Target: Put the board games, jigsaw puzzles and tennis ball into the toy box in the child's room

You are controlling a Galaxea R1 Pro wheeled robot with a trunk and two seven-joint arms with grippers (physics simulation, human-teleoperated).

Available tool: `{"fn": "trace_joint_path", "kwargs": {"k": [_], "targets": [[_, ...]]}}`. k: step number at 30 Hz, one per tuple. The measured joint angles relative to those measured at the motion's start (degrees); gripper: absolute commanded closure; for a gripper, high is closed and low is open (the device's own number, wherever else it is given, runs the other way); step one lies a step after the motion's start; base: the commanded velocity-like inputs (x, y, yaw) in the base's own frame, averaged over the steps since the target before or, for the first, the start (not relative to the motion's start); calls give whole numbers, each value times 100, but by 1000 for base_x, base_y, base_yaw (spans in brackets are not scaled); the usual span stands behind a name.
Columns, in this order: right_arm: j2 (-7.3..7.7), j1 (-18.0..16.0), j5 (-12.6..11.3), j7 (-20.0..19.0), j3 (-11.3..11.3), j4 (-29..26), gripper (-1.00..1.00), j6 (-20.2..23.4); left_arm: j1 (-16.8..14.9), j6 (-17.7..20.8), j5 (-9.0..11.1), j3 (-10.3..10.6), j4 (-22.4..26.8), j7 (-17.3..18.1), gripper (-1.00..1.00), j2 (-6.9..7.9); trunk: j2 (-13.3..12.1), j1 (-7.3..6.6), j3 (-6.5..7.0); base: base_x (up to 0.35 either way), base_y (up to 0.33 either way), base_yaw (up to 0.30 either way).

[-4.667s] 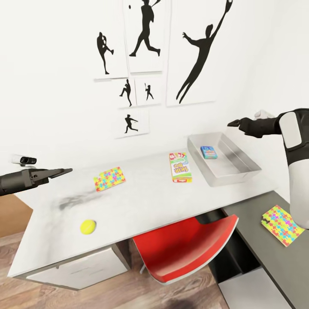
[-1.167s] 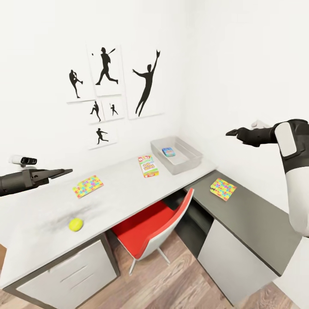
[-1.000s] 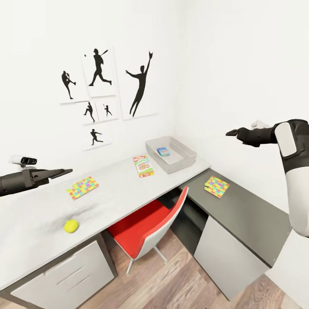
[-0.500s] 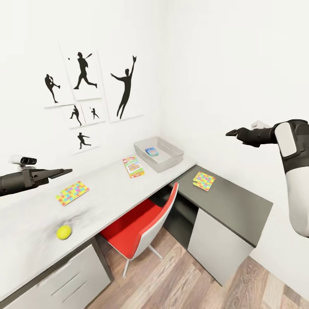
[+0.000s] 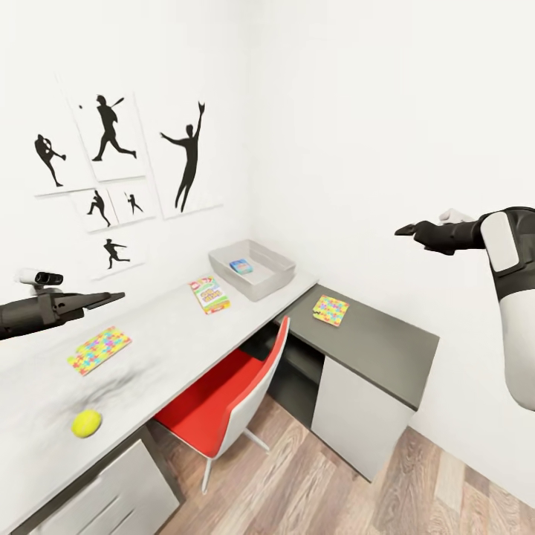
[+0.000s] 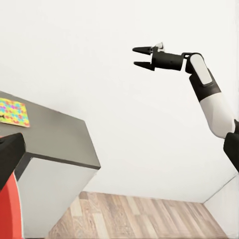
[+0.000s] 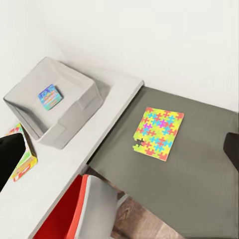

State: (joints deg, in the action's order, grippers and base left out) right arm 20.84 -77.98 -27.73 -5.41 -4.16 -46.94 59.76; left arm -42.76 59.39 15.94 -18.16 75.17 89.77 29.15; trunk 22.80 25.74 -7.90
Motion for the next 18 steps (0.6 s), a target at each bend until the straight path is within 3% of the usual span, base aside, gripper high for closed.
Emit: {"fn": "trace_joint_path", "kwargs": {"k": [9,18], "targets": [[28,1,-2,-1,-2,3,-100,0,-2,0,0,-8,-1,0,-100,-3,0,1,58,-24,2,-230],[35,1,-1,0,-1,45,-100,0,-1,0,-1,-12,5,0,-100,0,0,1,119,-118,54,-226]]}}
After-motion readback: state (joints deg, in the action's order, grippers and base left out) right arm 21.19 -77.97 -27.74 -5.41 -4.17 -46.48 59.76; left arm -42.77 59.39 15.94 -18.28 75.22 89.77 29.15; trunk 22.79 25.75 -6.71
